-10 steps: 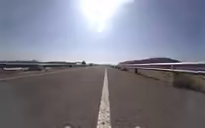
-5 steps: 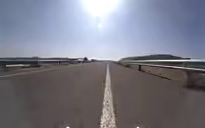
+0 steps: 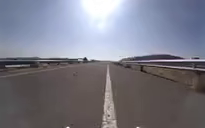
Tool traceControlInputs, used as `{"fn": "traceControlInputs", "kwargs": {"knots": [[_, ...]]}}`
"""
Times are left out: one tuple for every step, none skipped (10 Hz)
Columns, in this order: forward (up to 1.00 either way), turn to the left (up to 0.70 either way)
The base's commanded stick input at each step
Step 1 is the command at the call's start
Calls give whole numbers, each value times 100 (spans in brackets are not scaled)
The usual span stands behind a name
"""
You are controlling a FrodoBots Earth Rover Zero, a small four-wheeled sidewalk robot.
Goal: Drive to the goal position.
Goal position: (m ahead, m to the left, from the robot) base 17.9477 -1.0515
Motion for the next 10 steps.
{"fn": "traceControlInputs", "kwargs": {"knots": [[70,0],[70,0],[70,0],[70,0],[70,0],[70,0],[70,0],[70,0],[70,0],[70,0]]}}
